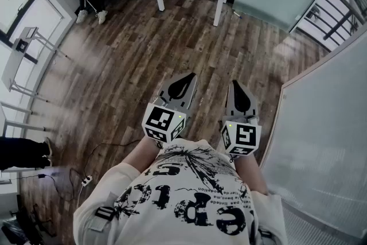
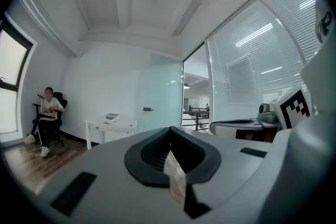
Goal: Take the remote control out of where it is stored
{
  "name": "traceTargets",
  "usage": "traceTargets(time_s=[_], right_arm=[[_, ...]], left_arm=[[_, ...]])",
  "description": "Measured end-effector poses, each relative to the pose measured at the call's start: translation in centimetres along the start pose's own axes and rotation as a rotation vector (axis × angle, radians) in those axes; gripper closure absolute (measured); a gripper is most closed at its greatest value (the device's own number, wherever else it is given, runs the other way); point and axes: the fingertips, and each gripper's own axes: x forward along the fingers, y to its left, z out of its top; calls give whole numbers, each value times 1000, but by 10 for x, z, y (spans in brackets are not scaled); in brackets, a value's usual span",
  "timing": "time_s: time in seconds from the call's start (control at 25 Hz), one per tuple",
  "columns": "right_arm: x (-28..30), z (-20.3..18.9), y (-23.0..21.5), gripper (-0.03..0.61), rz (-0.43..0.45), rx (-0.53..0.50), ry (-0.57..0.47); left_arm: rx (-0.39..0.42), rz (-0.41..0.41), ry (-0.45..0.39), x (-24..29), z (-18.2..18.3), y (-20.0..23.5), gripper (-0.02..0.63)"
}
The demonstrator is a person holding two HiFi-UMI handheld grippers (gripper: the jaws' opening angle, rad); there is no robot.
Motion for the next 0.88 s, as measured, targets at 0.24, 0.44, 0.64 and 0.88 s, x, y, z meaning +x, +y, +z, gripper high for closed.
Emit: traceTargets(time_s=[0.24, 0.44, 0.64, 0.88], right_arm=[[6, -4, 1, 578, -22, 32, 13], [12, -8, 5, 578, -1, 45, 22], [22, -10, 7, 578, 39, 96, 41], [28, -14, 15, 578, 56, 73, 50]], left_arm=[[3, -13, 10, 2, -1, 7, 606], [0, -6, 23, 4, -5, 12, 606], [-6, 2, 33, 8, -4, 19, 606], [-11, 34, 8, 3, -1, 29, 606]])
